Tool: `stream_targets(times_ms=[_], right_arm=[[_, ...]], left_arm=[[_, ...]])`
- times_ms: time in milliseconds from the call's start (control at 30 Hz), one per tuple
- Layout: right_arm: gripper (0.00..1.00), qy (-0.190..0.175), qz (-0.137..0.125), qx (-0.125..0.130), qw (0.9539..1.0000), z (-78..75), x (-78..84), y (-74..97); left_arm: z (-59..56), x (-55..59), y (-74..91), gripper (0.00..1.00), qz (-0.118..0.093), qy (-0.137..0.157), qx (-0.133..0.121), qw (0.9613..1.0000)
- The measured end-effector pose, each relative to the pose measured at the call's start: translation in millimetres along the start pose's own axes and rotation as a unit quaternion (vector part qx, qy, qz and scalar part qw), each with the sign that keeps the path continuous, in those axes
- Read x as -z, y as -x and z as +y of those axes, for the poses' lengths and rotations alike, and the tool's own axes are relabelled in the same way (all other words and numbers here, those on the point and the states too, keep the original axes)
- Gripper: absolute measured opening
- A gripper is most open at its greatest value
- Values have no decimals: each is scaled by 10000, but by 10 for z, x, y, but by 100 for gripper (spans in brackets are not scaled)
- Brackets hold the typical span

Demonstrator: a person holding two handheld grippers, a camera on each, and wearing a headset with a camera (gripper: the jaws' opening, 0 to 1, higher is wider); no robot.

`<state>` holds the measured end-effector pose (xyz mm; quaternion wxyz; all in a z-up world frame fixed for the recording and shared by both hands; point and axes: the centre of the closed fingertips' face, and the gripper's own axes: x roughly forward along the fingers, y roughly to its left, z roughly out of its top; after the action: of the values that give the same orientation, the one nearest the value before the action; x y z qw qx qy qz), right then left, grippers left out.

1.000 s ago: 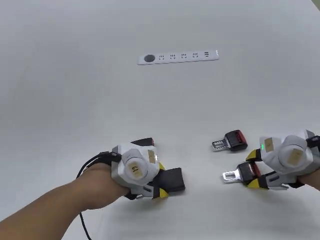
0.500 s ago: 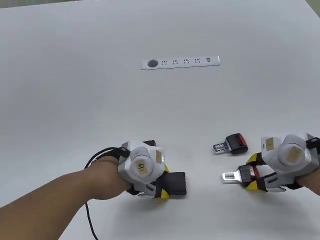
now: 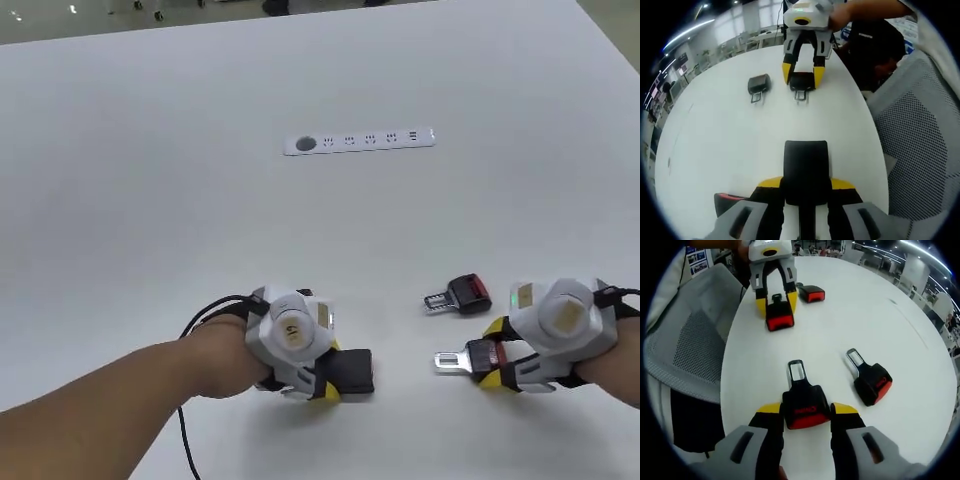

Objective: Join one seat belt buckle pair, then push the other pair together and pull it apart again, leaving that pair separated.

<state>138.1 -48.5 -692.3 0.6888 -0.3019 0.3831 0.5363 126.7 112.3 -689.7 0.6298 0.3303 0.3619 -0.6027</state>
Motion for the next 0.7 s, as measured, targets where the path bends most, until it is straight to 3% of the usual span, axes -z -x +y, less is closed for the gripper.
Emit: stream_targets(times_ms=[400,700], right_arm=[[35,-227,-282,147,9992,90,-206,-134],[35,-243,-488,163,9984,208,-485,-300]], left_arm=[[18,22,-1,33,-12,17,-12,10000],[19,19,1,33,-24,14,-8,10000]])
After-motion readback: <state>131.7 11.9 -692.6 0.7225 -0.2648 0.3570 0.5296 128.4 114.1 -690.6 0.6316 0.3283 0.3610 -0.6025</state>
